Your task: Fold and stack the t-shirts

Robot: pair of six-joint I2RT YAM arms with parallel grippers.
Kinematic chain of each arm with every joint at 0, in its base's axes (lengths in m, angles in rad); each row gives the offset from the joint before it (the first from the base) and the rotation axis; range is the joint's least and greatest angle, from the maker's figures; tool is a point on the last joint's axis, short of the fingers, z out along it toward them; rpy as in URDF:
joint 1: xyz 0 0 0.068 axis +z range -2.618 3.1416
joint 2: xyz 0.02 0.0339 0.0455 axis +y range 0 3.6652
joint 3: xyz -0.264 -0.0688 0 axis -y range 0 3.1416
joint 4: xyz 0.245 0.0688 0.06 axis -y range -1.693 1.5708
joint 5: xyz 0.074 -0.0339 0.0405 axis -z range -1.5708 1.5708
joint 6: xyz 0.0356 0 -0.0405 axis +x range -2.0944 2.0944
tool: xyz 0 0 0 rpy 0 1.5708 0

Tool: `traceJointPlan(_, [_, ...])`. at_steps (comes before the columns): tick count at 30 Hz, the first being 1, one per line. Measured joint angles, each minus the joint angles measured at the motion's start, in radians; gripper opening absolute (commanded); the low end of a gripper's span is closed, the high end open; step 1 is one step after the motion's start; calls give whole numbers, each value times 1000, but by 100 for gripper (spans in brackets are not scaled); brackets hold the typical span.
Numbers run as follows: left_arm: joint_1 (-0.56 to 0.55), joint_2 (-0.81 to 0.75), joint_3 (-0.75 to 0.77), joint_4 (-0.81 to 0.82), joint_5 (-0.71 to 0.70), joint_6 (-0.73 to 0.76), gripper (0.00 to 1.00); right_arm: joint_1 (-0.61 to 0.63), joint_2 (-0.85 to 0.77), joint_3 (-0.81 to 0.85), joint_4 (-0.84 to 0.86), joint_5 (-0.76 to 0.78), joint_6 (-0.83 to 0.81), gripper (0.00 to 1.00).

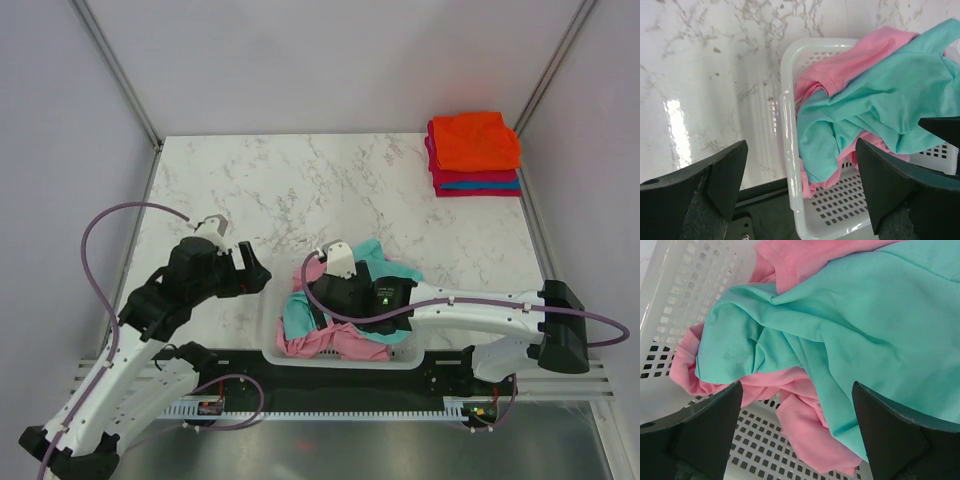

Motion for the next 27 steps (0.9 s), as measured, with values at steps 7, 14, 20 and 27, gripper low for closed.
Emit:
traceJointPlan(7, [0,-151,0,35,-143,28,100,0,21,18,-8,-9,16,98])
traceJointPlan(14, [0,-189,-2,43,-184,84,99,-44,154,69,-4,-40,36,94])
traceJointPlan(20, [0,-232,-8,51,-188,91,98,-107,268,90,-6,-60,40,88])
traceJointPlan(27, [0,-237,-18,52,-186,94,98,-114,378,146,-7,-40,24,56])
